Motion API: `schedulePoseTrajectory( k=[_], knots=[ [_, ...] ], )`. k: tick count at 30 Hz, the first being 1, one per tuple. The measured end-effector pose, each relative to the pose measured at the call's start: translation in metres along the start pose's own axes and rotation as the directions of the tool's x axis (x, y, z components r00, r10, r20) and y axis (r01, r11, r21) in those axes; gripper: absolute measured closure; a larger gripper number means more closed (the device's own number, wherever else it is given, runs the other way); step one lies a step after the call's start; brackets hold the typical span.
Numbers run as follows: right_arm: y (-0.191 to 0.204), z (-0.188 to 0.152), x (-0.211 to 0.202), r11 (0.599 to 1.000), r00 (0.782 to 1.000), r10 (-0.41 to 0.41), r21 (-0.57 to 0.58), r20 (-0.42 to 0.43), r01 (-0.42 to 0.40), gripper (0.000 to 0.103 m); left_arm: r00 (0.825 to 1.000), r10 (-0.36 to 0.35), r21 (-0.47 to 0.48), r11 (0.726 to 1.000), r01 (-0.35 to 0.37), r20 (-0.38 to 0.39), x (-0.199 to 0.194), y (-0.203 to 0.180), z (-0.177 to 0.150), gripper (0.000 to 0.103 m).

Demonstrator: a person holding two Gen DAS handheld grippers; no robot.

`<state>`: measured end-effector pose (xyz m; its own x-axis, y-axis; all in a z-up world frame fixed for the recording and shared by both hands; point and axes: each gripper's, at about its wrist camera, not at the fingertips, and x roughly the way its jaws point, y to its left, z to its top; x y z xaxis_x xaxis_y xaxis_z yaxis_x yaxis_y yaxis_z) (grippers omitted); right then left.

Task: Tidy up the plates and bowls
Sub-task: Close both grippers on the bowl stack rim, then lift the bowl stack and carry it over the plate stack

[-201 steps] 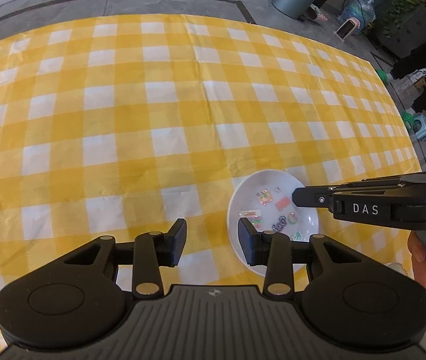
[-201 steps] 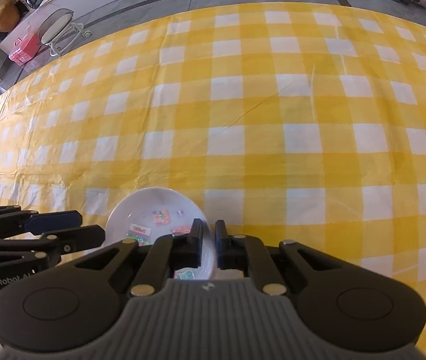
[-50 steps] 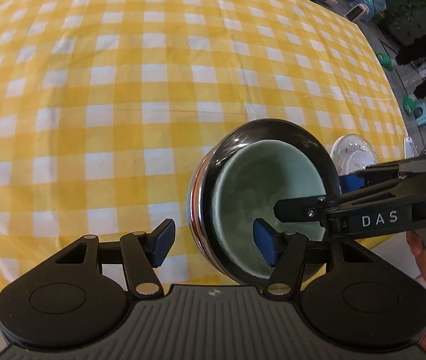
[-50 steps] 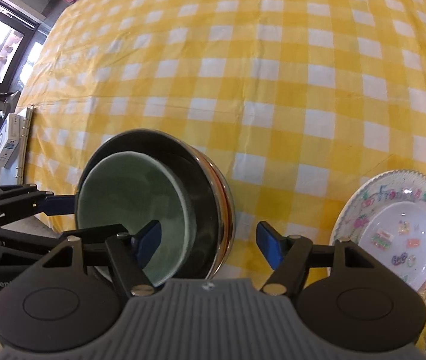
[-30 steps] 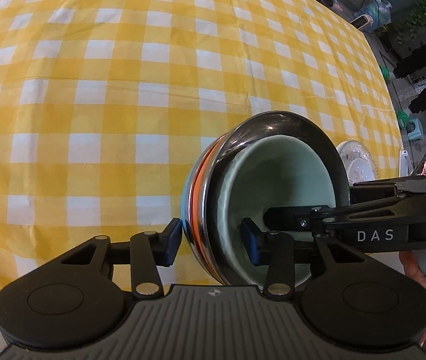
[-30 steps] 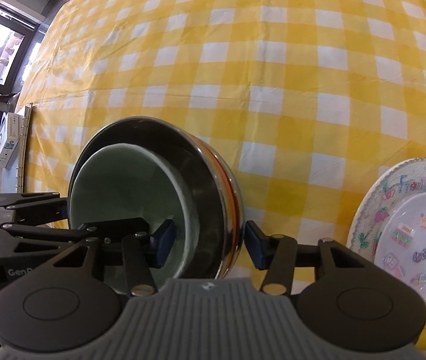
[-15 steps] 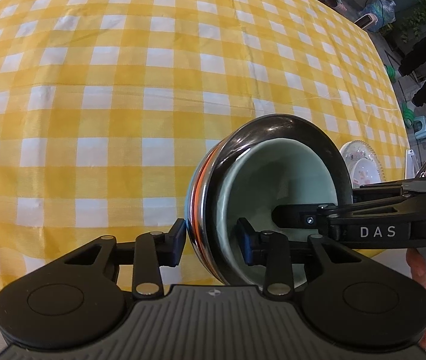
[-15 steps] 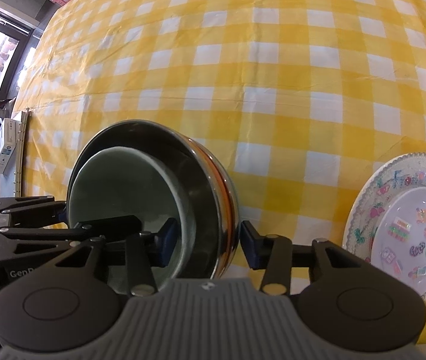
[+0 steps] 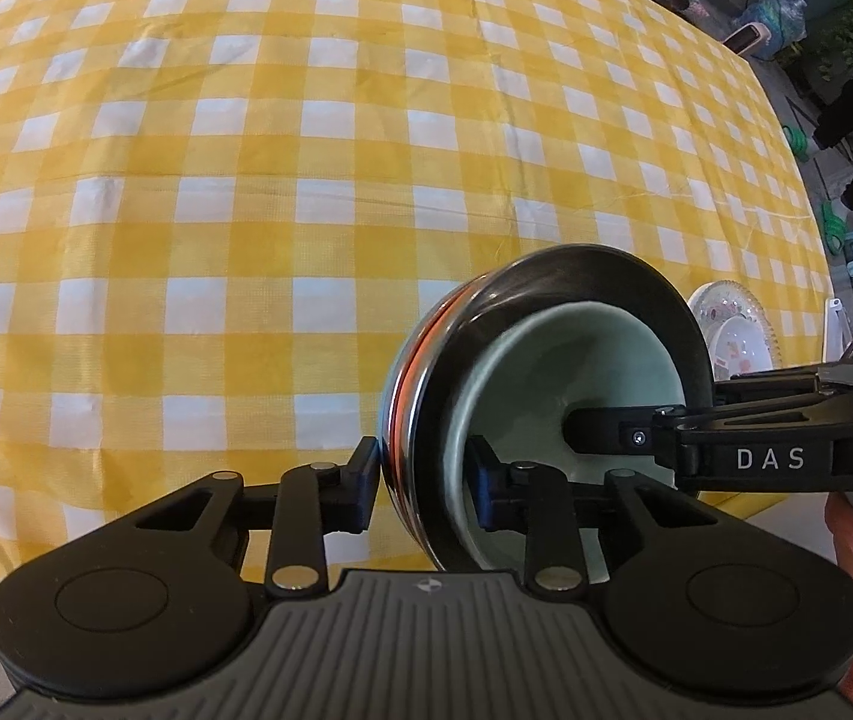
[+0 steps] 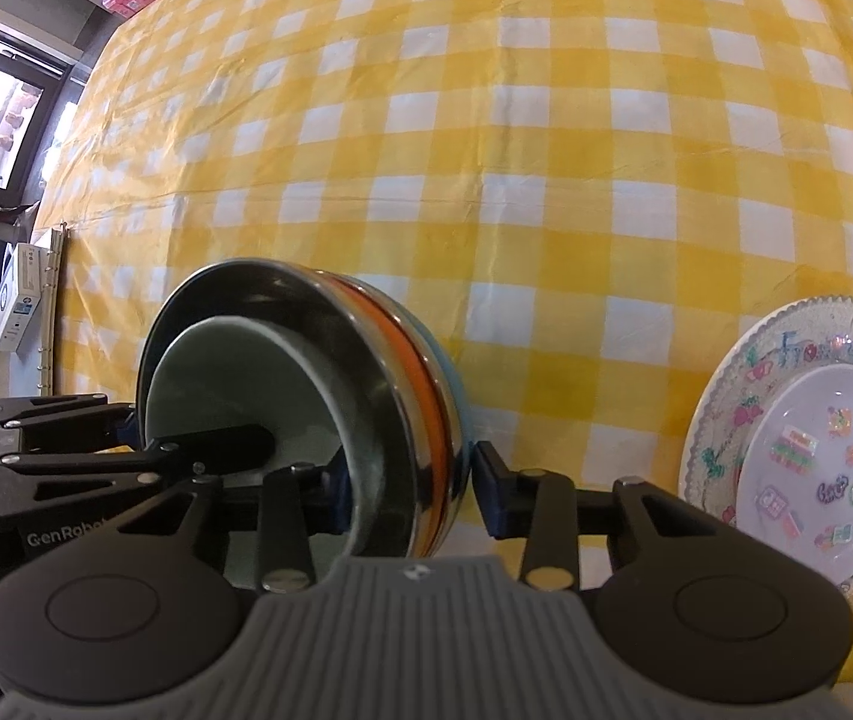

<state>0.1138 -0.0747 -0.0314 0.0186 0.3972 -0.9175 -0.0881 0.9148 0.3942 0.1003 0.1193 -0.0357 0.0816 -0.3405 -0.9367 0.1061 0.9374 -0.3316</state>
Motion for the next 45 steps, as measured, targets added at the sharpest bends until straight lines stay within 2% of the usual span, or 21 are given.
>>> schedulePoseTrajectory(
  k=[10,15,20,24,28,33,45],
  knots=[
    [-0.009,0.005,0.003,0.999,1.0,0.021,0.041,0.012,-0.021,0.065,1.0,0.021,-0.008,1.0,-0.021,0.011,0.003,-0.004,0.004,0.07],
    [-0.008,0.0,0.004,0.999,0.999,0.028,0.025,0.037,-0.029,0.06,0.999,0.002,-0.037,0.999,-0.001,0.037,0.003,0.001,0.0,0.068],
    [-0.011,-0.005,0.008,0.998,0.998,0.042,0.051,0.049,-0.045,0.052,0.997,-0.008,-0.071,0.997,0.013,0.075,0.004,0.003,-0.008,0.055],
    [-0.015,-0.009,0.009,0.994,0.996,0.065,0.083,0.06,-0.069,0.052,0.992,-0.012,-0.091,0.996,0.024,0.128,0.003,0.004,-0.018,0.054],
    [-0.015,-0.012,0.01,0.991,0.994,0.08,0.104,0.076,-0.088,0.054,0.986,-0.017,-0.119,0.992,0.037,0.165,0.002,0.004,-0.023,0.06],
    [-0.015,-0.012,0.009,0.986,0.994,0.074,0.146,0.081,-0.086,0.058,0.985,0.024,-0.143,0.99,0.0,0.172,-0.001,0.0,-0.021,0.068],
    [-0.021,-0.012,-0.002,0.98,0.995,0.061,0.183,0.078,-0.074,0.063,0.983,0.068,-0.12,0.992,-0.048,0.169,-0.009,-0.015,-0.012,0.071]
  ],
)
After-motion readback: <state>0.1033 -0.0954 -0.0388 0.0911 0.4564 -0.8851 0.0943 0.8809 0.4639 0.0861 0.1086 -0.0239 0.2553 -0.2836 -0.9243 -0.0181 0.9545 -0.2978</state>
